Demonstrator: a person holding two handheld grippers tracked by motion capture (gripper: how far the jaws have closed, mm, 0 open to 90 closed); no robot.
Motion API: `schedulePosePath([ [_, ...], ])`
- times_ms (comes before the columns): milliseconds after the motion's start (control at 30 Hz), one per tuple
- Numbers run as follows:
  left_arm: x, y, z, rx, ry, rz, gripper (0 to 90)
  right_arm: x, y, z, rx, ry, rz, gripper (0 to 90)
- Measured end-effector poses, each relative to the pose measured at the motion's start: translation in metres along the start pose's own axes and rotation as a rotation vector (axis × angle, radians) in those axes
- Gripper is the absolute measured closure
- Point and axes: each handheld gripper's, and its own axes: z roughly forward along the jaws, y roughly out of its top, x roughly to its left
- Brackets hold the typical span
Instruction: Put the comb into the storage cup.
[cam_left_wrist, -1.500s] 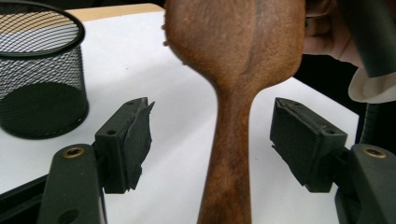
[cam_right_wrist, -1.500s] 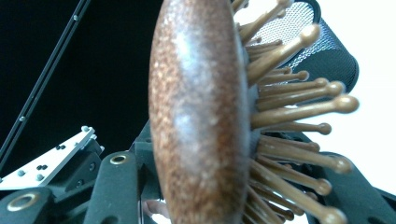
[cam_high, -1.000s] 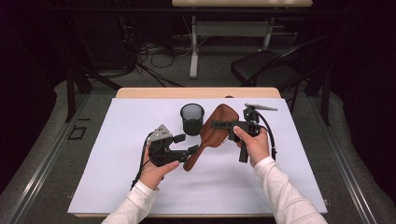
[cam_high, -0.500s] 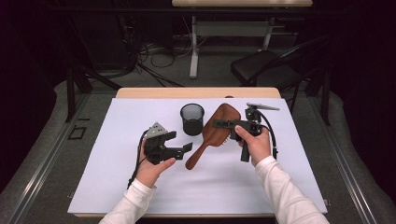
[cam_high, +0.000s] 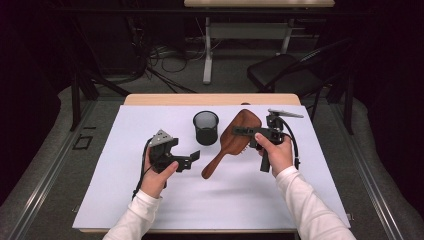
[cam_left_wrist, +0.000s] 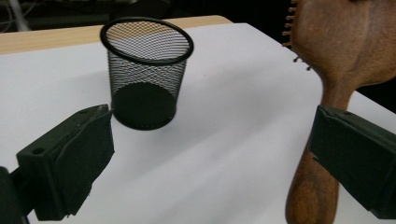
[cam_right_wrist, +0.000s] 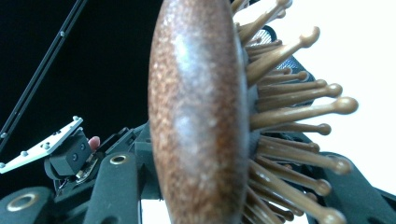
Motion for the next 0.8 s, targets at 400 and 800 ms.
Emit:
schedulePosePath([
  [400, 0.014, 0.0, -0.004, 0.009, 0.019, -0.038, 0.2, -0.001, 0.001, 0.0, -0.012, -0.01, 0.005, 47.3],
  [800, 0.03, 0.003, -0.011, 0.038, 0.101, -0.069, 0.2, 0.0, 0.007, 0.0, -0.036, -0.04, -0.008, 47.3],
])
